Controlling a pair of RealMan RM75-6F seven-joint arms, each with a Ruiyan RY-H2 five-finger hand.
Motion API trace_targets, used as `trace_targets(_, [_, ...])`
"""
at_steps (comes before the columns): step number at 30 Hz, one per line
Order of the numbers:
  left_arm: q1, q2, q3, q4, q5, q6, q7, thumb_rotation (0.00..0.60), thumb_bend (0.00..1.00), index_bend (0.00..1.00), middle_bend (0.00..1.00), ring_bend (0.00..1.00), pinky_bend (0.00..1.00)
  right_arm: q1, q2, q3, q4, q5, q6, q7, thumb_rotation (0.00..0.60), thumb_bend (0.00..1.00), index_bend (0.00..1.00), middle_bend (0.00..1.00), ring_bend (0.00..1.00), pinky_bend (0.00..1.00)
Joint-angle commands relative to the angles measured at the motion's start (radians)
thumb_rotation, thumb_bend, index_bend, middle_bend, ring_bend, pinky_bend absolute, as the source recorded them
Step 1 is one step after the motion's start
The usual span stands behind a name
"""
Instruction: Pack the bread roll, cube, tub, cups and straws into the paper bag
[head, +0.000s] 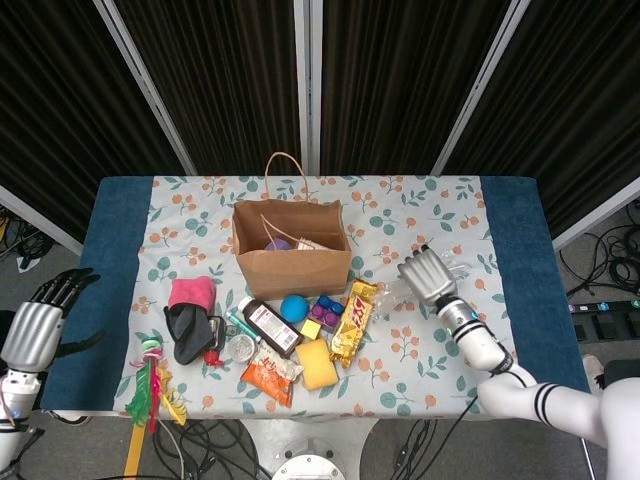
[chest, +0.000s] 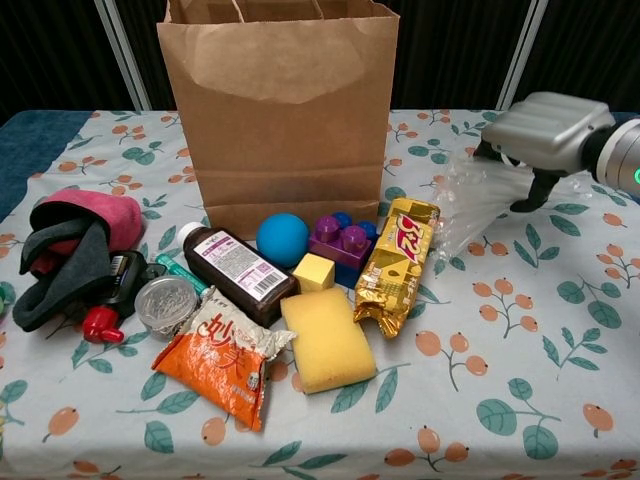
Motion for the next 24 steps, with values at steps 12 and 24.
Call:
trace_targets(12, [0.001,0.007,0.015,-0.031,0.032,0.013,0.006,0.600,0.13,0.25,0.28,0.18,0.25,-0.013,0.567,0.464,-0.805,0.202,0.293,0.183,0.600,0.18,0.72,0.56,0.43,0.39])
trace_targets(24, [0.001,0.014,0.014,-0.031,0.027,0.008,0.008,0.600,0.13,0.25,0.28,0.18,0.25,0.146,0.171,0.559,-0.689,0.413,0.300,0.600,0.600,0.18,0.72,0.55,0.43,0.39])
